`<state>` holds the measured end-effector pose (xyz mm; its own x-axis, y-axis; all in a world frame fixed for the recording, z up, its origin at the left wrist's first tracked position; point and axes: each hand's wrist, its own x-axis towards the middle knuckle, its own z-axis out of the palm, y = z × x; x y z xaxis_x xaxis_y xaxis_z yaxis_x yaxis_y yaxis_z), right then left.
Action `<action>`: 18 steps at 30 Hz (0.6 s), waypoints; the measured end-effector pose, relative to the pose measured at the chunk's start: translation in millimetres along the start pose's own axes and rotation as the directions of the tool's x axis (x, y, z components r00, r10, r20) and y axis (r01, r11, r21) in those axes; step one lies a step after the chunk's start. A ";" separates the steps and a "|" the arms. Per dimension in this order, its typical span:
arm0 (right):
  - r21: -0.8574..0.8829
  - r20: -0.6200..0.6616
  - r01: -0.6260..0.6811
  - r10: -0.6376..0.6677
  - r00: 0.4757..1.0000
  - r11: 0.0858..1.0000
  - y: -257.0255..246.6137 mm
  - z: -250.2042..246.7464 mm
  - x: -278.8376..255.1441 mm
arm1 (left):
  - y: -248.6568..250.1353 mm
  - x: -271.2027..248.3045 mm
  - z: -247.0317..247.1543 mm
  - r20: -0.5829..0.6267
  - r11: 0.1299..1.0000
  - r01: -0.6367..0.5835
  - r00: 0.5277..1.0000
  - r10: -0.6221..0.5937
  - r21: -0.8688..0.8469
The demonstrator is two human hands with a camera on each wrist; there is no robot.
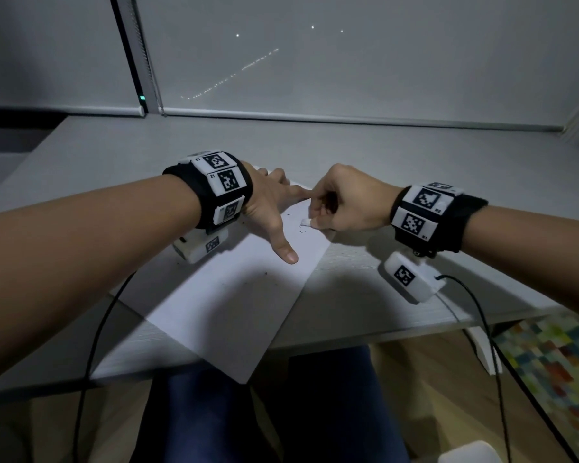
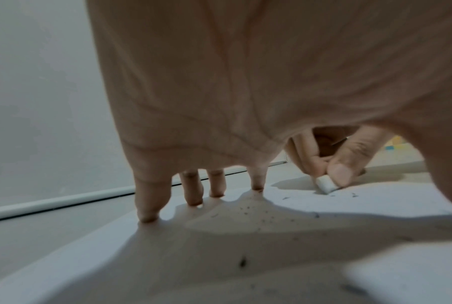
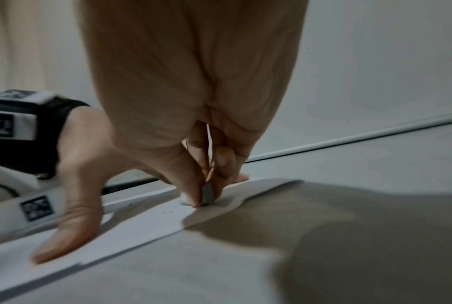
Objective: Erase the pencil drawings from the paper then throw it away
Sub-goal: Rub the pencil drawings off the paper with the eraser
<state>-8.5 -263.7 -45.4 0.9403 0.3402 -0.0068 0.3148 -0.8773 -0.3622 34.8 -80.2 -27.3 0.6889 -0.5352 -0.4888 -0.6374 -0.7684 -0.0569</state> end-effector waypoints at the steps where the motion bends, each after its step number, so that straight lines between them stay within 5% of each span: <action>1: -0.021 -0.017 -0.019 0.019 1.000 1.000 2.4 -2.0 4.4 | 0.8 -0.3 -0.7 0.003 1.000 0.003 1.000 -0.003 0.010; 5: -0.065 -0.076 -0.095 0.090 0.993 0.993 7.9 -5.8 14.4 | 2.5 0.2 -1.4 0.017 1.000 0.020 1.000 -0.021 0.015; 12: -0.052 0.044 0.014 -0.012 0.999 0.999 -5.5 -1.8 -6.6 | 3.0 -4.4 -1.7 0.009 1.000 0.001 1.000 -0.001 -0.006; 18: -0.133 -0.035 -0.050 0.045 0.998 0.990 7.3 -10.1 13.3 | 2.0 -2.8 0.9 0.010 1.000 0.026 1.000 -0.026 -0.007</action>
<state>7.7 -268.9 -38.8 0.9575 0.2882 0.0093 0.2822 -0.9303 -0.2343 31.3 -80.0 -26.9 0.7019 -0.5112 -0.4959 -0.6165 -0.7848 -0.0636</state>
